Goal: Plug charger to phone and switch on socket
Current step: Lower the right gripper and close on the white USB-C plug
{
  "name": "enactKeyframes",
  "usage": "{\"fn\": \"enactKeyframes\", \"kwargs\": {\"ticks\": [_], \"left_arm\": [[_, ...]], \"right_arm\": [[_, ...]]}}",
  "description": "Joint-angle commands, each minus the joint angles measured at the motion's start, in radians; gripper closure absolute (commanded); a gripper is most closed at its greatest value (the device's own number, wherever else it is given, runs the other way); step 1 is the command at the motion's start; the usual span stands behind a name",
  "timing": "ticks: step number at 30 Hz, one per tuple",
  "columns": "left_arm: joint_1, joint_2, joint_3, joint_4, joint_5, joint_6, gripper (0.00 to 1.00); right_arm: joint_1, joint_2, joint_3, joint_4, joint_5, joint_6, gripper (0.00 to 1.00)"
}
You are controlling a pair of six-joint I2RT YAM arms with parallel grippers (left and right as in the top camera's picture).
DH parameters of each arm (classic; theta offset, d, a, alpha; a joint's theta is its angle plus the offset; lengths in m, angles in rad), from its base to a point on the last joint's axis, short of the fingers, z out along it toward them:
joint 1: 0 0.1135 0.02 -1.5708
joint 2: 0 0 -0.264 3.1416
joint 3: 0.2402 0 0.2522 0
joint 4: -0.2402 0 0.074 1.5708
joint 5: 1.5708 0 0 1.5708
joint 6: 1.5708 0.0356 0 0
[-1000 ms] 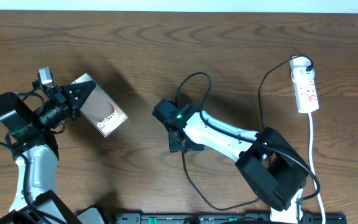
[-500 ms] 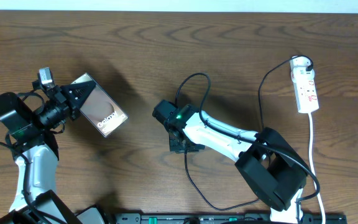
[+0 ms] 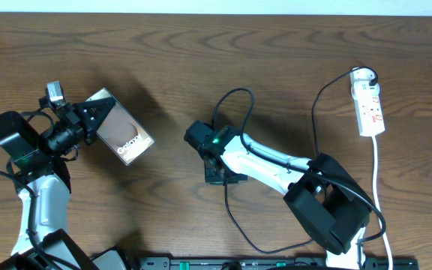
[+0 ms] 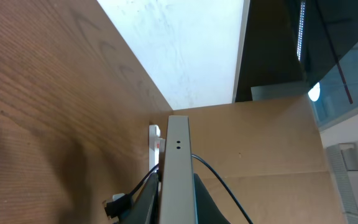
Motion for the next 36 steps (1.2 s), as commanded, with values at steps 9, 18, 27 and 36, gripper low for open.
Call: {"fn": "enactKeyframes", "kwargs": {"ticks": [9,18,27,36], "left_arm": [[0.003,-0.011,0.0,0.007,0.035,0.013,0.93],[0.003,-0.011,0.0,0.006,0.035,0.013,0.92],[0.003,-0.011,0.0,0.007,0.035,0.013,0.92],[0.003,-0.011,0.0,0.007,0.035,0.013,0.93]], "right_arm": [[0.003,0.04,-0.002,-0.003,0.018,0.0,0.91],[0.003,0.04,-0.002,0.0,0.018,0.0,0.99],[0.003,0.04,-0.001,0.005,0.03,0.0,0.99],[-0.003,0.024,0.072,-0.047,0.03,-0.017,0.99]]}}
